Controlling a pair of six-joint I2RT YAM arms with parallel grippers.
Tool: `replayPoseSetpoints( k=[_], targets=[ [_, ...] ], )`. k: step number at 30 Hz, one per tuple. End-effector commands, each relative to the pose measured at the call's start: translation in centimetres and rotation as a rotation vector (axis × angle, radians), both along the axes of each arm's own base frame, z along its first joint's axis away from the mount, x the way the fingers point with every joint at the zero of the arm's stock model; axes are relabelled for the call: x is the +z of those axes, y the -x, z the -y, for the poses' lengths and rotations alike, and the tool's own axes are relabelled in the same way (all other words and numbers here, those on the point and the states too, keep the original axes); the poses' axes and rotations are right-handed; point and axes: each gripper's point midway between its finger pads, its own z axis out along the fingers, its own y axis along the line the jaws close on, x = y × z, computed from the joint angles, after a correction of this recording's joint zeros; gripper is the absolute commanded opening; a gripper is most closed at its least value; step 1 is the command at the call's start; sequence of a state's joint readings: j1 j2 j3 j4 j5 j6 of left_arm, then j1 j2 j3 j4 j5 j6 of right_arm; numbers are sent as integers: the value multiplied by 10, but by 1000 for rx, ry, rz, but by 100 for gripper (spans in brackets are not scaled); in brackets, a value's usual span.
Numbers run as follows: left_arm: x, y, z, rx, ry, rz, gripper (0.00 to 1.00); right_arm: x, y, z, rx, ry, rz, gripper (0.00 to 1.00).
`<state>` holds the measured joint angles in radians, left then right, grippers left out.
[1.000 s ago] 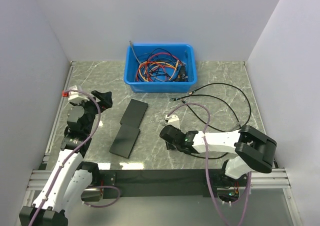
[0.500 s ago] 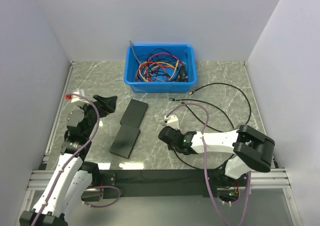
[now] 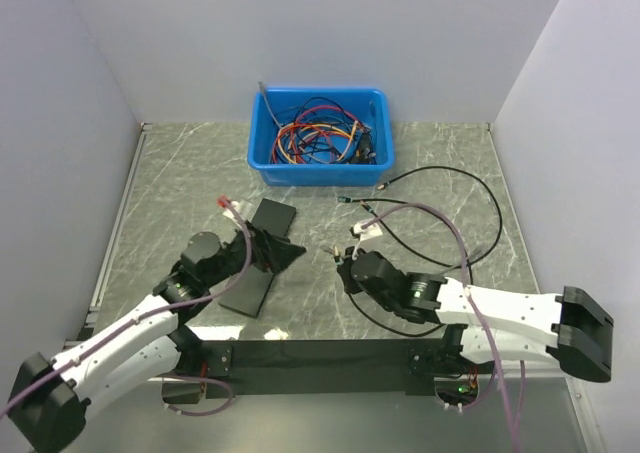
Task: Insert the plug into the switch port
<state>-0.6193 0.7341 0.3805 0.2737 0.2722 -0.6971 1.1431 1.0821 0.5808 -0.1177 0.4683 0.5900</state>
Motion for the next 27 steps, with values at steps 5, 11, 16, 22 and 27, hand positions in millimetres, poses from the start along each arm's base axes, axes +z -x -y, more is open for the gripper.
replayPoseSetpoints(
  k=[5,11,16,22,27],
  targets=[
    [11,24,56,-142,28,39,77,39,8,-11,103,-178,104,0],
    [5,19,81,-134,-6,18,73,50,16,-8,132,-235,118,0],
    [9,15,93,-141,6,28,72,50,22,-9,161,-264,104,0],
    [-3,7,103,-96,-38,-6,63,49,27,-14,183,-297,87,0],
    [-6,2,109,-79,-65,-27,54,55,26,-12,173,-298,99,0]
  ],
)
